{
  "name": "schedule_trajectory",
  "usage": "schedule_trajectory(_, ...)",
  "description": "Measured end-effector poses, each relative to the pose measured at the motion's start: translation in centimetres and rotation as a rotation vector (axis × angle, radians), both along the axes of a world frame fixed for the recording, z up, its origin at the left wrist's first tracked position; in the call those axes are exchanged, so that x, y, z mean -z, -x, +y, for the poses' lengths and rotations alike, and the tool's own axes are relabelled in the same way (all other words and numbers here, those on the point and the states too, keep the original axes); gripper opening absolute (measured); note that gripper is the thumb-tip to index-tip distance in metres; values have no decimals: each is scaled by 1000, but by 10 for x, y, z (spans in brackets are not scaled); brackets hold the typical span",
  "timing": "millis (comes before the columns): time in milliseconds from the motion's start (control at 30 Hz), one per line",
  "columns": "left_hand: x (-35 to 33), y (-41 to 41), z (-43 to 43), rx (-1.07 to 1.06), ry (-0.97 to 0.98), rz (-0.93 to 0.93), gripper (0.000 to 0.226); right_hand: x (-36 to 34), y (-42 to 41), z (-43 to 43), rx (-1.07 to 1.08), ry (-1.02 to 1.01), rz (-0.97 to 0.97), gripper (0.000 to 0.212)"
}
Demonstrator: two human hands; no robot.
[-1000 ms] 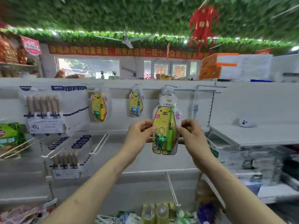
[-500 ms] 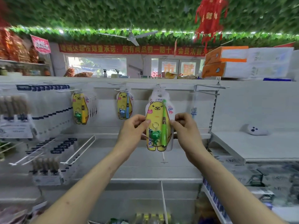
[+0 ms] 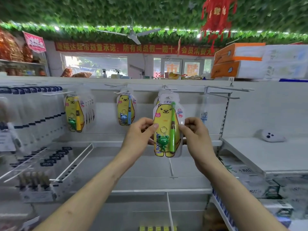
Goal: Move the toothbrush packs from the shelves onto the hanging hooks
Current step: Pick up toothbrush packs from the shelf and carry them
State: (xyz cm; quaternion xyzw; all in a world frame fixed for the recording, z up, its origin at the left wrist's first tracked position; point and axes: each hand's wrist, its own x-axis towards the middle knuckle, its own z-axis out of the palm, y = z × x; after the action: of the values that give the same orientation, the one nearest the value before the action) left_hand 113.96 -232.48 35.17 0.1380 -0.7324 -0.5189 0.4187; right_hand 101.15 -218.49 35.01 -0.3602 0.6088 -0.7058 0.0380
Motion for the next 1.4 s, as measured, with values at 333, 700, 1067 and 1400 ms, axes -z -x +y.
schedule_trajectory(333,-7,59,-66,-142,155,-169,13,-5,51,-67,89,-123,-43,8)
schedule_trajectory(700,-11,84,-93,-150,241,-259,16,-6,78,-92,184,-209,-26,8)
schedule_trajectory(1067,19,66,-41,-250,915,-408,18,23,63,-28,354,-414,180,19)
schedule_trajectory(1400,54,164,125,167,1107,-385,59,85,63,154,859,-1085,563,44)
